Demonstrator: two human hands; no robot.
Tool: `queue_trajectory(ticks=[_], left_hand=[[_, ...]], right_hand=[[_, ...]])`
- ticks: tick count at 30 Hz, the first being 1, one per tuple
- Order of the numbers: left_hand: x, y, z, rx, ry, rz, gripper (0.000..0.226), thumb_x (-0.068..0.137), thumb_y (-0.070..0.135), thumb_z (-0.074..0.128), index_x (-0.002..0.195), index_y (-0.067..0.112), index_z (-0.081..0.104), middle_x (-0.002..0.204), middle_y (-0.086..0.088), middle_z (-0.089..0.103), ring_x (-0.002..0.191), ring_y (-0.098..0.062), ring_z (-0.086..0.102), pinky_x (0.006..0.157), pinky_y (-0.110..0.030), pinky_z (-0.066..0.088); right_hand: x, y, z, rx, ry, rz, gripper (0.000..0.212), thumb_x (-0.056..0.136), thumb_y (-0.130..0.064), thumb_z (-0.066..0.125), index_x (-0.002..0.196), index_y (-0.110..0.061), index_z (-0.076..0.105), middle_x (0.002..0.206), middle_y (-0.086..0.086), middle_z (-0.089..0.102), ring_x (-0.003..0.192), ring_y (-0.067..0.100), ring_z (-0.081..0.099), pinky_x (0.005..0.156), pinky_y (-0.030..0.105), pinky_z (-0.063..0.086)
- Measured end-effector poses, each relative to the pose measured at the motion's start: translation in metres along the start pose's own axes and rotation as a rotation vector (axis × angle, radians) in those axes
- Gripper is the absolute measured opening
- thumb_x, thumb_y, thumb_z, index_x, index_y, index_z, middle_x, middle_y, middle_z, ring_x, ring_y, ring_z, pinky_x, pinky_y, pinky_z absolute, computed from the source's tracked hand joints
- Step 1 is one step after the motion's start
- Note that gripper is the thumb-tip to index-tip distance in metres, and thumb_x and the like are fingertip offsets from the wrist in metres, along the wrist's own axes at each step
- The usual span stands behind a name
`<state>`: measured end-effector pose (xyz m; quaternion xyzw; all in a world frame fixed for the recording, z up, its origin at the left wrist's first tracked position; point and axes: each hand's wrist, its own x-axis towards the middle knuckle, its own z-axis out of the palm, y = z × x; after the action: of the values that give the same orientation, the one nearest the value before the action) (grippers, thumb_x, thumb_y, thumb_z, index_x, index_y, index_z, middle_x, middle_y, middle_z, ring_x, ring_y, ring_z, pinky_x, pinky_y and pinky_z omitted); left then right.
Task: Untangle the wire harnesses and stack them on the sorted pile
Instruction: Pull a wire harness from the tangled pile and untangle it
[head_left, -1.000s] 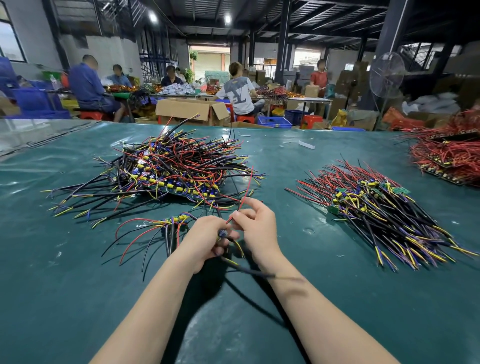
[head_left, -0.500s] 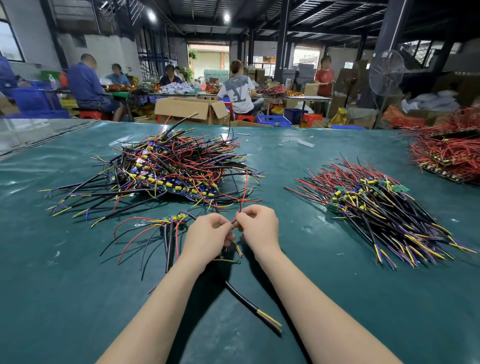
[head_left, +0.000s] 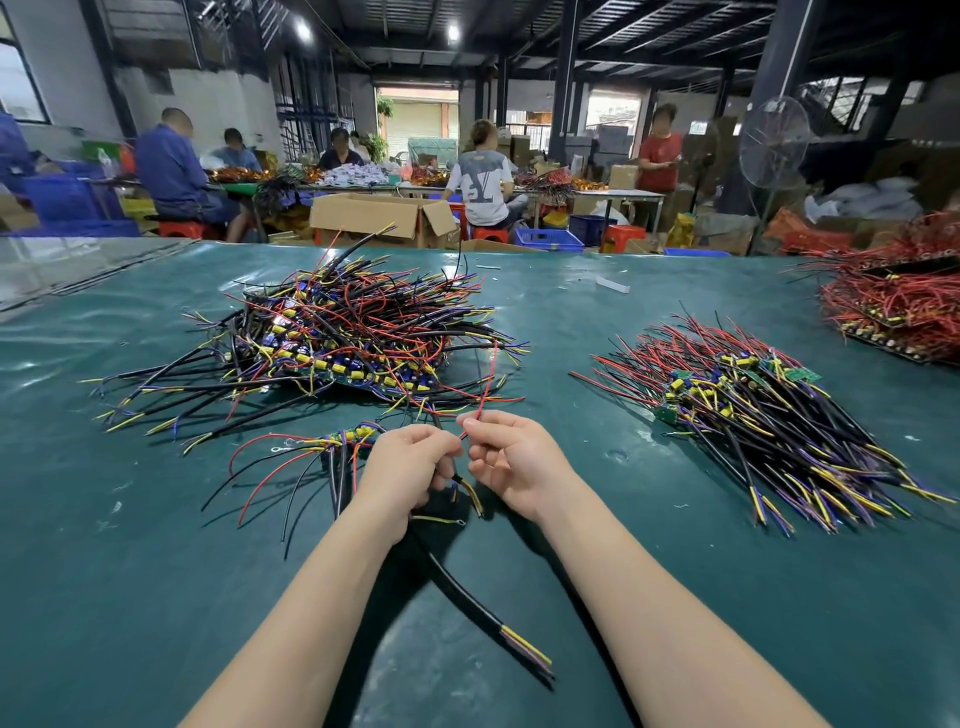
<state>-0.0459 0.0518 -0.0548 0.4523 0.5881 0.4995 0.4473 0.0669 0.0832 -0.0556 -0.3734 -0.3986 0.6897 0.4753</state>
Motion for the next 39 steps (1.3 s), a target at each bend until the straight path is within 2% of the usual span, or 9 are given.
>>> queue_trajectory(ticks=[6, 12, 18, 22, 27, 32, 36, 39], left_hand=[[0.002, 0.001, -0.003, -0.128, -0.051, -0.050, 0.022, 0.087, 0.009, 0.055, 0.066, 0.011, 0.054, 0.039, 0.008, 0.045, 0.031, -0.003, 0.035, 0.033, -0.011, 0.017], [-0.001, 0.000, 0.000, -0.101, -0.029, -0.027, 0.025, 0.087, 0.009, 0.058, 0.062, 0.012, 0.059, 0.037, 0.008, 0.043, 0.029, -0.003, 0.031, 0.032, -0.011, 0.018], [0.000, 0.001, -0.002, -0.215, -0.052, -0.066, 0.020, 0.086, 0.015, 0.060, 0.067, 0.016, 0.064, 0.038, 0.009, 0.041, 0.030, -0.001, 0.032, 0.033, -0.009, 0.016], [-0.002, -0.002, 0.002, -0.222, -0.052, -0.066, 0.017, 0.085, 0.013, 0.061, 0.068, 0.012, 0.065, 0.039, 0.008, 0.043, 0.030, -0.001, 0.033, 0.033, -0.009, 0.017], [-0.001, -0.001, -0.002, -0.167, -0.031, -0.047, 0.011, 0.082, 0.012, 0.064, 0.072, 0.008, 0.063, 0.037, 0.009, 0.043, 0.029, -0.002, 0.034, 0.031, -0.011, 0.022], [-0.002, -0.001, 0.004, -0.147, -0.060, -0.030, 0.013, 0.082, 0.012, 0.065, 0.069, 0.009, 0.064, 0.036, 0.008, 0.045, 0.029, -0.002, 0.035, 0.031, -0.011, 0.021], [-0.002, 0.000, 0.000, -0.188, -0.164, -0.066, 0.013, 0.084, 0.014, 0.061, 0.073, 0.012, 0.067, 0.042, 0.008, 0.050, 0.034, -0.003, 0.041, 0.035, -0.011, 0.025], [-0.002, 0.000, -0.001, -0.179, -0.184, -0.084, 0.016, 0.087, 0.014, 0.059, 0.073, 0.013, 0.067, 0.046, 0.008, 0.056, 0.039, -0.002, 0.051, 0.038, -0.010, 0.035]], right_hand=[[0.001, 0.002, 0.005, 0.077, 0.064, -0.057, 0.020, 0.086, 0.004, 0.056, 0.069, -0.007, 0.055, 0.044, -0.002, 0.059, 0.038, 0.004, 0.055, 0.041, 0.013, 0.046], [-0.003, -0.001, -0.004, -0.002, 0.083, -0.090, 0.020, 0.081, 0.009, 0.060, 0.071, -0.008, 0.058, 0.047, -0.001, 0.062, 0.042, 0.006, 0.060, 0.045, 0.015, 0.048], [0.000, 0.008, 0.007, 0.294, 0.097, -0.148, 0.023, 0.084, 0.012, 0.054, 0.068, -0.005, 0.054, 0.044, 0.000, 0.059, 0.039, 0.006, 0.058, 0.043, 0.013, 0.048], [-0.003, 0.004, -0.001, 0.152, 0.115, -0.220, 0.023, 0.083, 0.010, 0.056, 0.070, -0.008, 0.055, 0.047, -0.002, 0.061, 0.044, 0.006, 0.060, 0.047, 0.015, 0.050], [-0.001, -0.002, -0.003, 0.167, 0.210, -0.237, 0.022, 0.081, 0.012, 0.059, 0.069, -0.006, 0.055, 0.046, -0.002, 0.061, 0.042, 0.008, 0.061, 0.045, 0.017, 0.051], [-0.001, -0.005, 0.000, 0.427, 0.255, -0.124, 0.018, 0.085, 0.008, 0.056, 0.070, -0.001, 0.054, 0.043, 0.002, 0.061, 0.039, 0.008, 0.060, 0.041, 0.016, 0.049], [-0.002, -0.004, -0.002, 0.650, 0.186, 0.020, 0.021, 0.090, -0.002, 0.054, 0.069, -0.001, 0.055, 0.043, 0.004, 0.061, 0.037, 0.007, 0.059, 0.036, 0.016, 0.047], [0.001, -0.004, -0.008, 0.403, 0.226, -0.095, 0.023, 0.090, 0.001, 0.053, 0.067, -0.004, 0.052, 0.043, 0.000, 0.059, 0.038, 0.006, 0.059, 0.040, 0.017, 0.049]])
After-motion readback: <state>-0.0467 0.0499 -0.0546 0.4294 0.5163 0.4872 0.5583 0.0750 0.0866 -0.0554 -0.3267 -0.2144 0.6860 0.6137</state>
